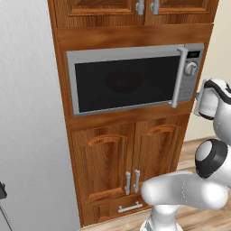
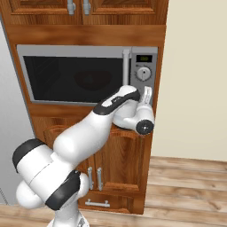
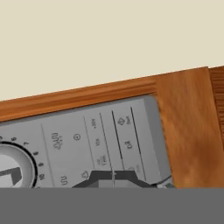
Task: Pick the garlic from the sink and place it in the bowl. Then pick the bowl and place it in the microwave. Then close the microwave door and press the start button.
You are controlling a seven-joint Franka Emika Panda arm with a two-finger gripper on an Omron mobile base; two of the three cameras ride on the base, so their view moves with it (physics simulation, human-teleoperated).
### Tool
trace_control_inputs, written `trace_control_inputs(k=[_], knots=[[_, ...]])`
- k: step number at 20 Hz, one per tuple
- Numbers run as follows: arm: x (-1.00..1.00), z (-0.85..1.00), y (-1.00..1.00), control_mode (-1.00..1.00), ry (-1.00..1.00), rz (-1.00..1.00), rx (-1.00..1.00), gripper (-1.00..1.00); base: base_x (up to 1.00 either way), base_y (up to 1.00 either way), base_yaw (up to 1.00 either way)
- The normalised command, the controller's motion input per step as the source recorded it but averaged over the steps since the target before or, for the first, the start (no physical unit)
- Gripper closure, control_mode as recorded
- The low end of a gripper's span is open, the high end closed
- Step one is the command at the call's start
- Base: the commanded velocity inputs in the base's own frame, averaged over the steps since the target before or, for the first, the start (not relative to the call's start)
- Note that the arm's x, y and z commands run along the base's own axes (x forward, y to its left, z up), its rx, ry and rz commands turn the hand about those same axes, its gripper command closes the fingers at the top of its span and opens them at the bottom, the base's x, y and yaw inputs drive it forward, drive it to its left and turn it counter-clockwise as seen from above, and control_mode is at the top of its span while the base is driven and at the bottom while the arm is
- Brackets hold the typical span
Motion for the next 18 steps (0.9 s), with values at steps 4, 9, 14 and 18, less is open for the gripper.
trace_control_inputs(k=[4,9,14,18], knots=[[0.27,-0.14,-0.02,-1.00,0.00,-0.01,0.00,1.00,0.00,0.00,0.00],[0.33,-0.19,-0.05,-1.00,0.00,0.00,0.00,1.00,0.00,0.00,0.00],[0.42,-0.23,-0.13,-1.00,0.00,0.00,0.00,1.00,0.00,0.00,0.00],[0.43,-0.21,-0.19,-1.00,0.00,0.00,0.00,1.00,0.00,0.00,0.00]])
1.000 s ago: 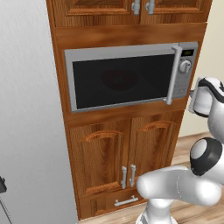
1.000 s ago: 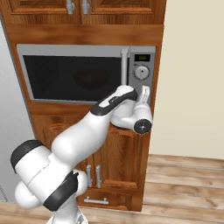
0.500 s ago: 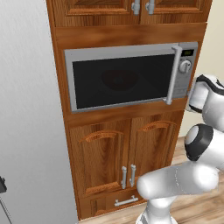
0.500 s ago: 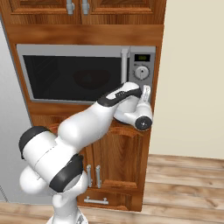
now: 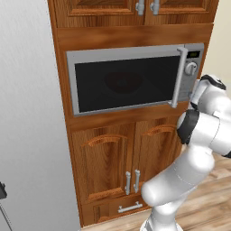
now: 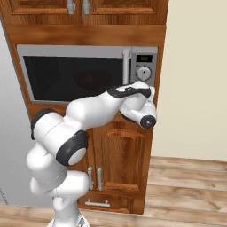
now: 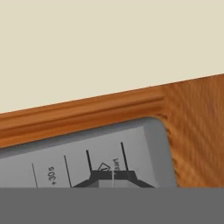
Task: Pick the garlic from the sink and place it in the bowl. Then pick the bowl and place it in the microwave. Then close the microwave door and press the start button.
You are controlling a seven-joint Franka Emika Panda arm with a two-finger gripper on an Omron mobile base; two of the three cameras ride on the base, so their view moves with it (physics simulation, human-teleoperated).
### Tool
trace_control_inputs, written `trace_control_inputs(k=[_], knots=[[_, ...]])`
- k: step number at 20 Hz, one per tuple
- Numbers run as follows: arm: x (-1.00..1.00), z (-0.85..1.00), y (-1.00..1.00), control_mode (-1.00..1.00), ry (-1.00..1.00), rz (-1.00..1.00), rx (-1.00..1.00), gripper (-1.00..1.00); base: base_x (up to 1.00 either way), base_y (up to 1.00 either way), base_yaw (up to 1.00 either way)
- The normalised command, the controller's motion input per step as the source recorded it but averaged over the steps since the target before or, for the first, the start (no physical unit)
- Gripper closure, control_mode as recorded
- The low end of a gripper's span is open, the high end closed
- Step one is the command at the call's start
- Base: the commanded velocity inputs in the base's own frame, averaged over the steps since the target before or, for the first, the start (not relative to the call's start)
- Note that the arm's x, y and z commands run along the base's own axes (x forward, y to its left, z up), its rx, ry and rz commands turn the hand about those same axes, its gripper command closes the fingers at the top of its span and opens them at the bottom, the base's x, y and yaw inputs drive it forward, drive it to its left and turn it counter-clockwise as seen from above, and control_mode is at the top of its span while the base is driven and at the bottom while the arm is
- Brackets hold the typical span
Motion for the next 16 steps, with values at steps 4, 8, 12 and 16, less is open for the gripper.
trace_control_inputs(k=[4,8,12,16], knots=[[0.49,-0.14,-0.17,-1.00,0.00,0.00,0.00,1.00,0.00,0.00,0.00],[0.59,-0.19,-0.03,-1.00,0.00,0.00,0.00,1.00,0.00,0.00,0.00],[0.35,-0.12,0.00,-1.00,0.02,0.00,0.00,1.00,0.00,0.00,0.00],[0.00,0.00,0.00,-1.00,0.01,0.00,0.00,1.00,0.00,0.00,0.00]])
